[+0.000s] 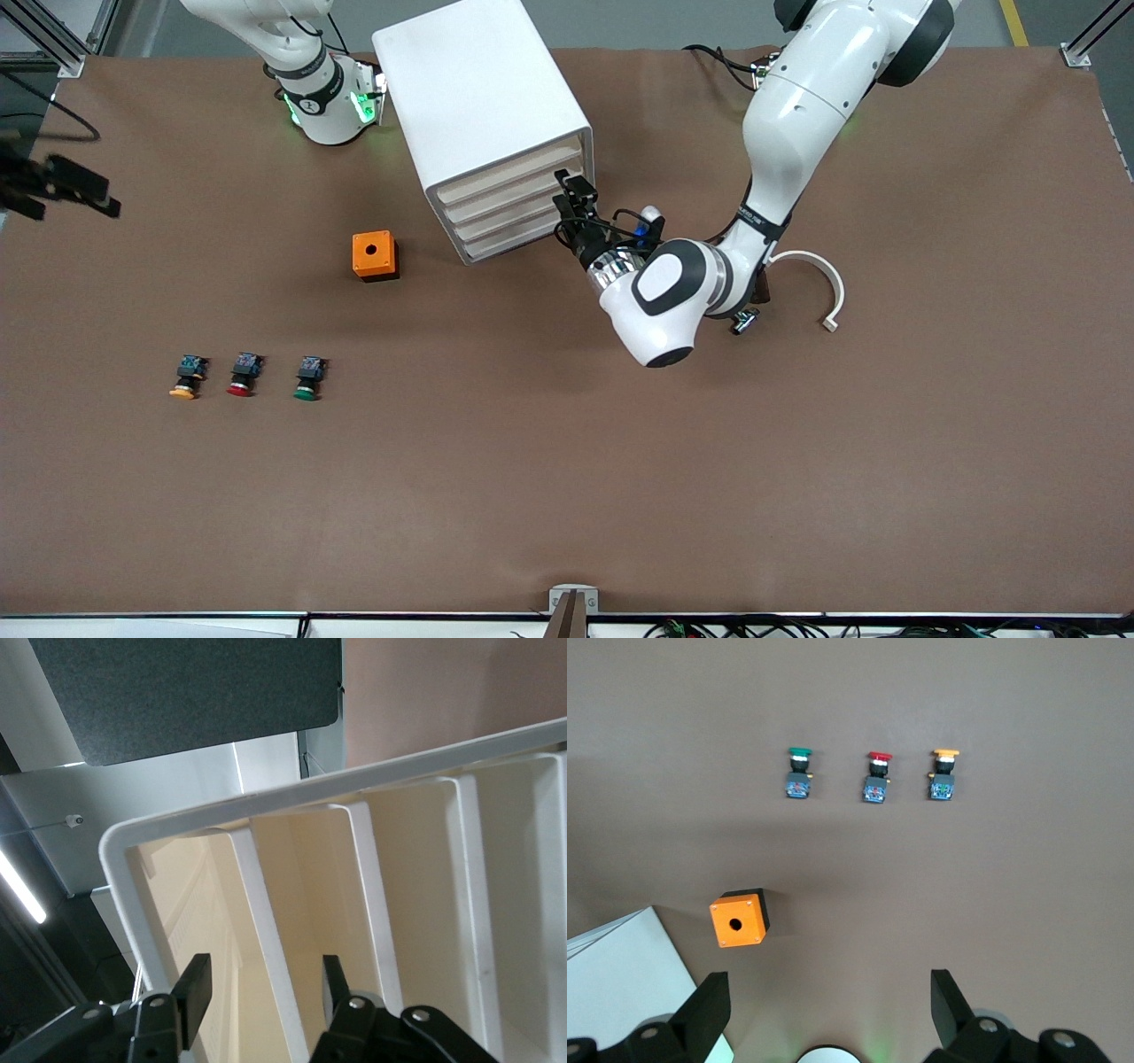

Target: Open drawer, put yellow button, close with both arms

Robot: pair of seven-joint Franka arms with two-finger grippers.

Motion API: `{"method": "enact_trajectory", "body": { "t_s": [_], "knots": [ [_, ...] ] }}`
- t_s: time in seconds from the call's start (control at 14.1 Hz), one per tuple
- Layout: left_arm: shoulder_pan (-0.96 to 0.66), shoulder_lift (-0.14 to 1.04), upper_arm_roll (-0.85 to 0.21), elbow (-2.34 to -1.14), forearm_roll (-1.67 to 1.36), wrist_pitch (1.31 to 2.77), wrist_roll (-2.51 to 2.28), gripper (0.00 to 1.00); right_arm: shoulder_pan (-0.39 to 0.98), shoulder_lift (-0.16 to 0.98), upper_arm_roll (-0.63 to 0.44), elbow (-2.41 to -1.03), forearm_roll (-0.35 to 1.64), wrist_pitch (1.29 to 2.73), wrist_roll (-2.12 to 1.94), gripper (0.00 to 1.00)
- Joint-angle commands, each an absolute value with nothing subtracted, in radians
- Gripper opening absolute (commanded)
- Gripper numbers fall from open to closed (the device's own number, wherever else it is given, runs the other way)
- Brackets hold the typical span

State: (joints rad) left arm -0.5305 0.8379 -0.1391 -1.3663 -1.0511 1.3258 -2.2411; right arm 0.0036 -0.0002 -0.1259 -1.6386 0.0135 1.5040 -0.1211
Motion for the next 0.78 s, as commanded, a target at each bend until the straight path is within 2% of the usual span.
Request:
{"method": "enact_trajectory", "body": {
  "t_s": [0.0,0.14,0.43,0.71],
  "knots": [
    [-0.577,0.848,-0.138,-1.350,-1.077,1.344,-2.267,0.58,-0.031,0.142,-0.121,-1.566,0.002,1.541,-0.126,1.00],
    [-0.601,0.848,-0.138,-1.351,-1.075,1.353,-2.266,0.57,-0.050,0.176,-0.121,-1.580,-0.002,1.633,-0.129,1.00],
    [-0.643,0.848,-0.138,-1.351,-1.077,1.353,-2.267,0.34,-0.116,0.215,-0.121,-1.747,0.000,1.878,-0.150,1.00],
    [-0.644,0.853,-0.138,-1.351,-1.086,1.356,-2.272,0.21,-0.150,0.238,-0.121,-1.920,0.000,2.173,-0.206,1.00]
  ]
}}
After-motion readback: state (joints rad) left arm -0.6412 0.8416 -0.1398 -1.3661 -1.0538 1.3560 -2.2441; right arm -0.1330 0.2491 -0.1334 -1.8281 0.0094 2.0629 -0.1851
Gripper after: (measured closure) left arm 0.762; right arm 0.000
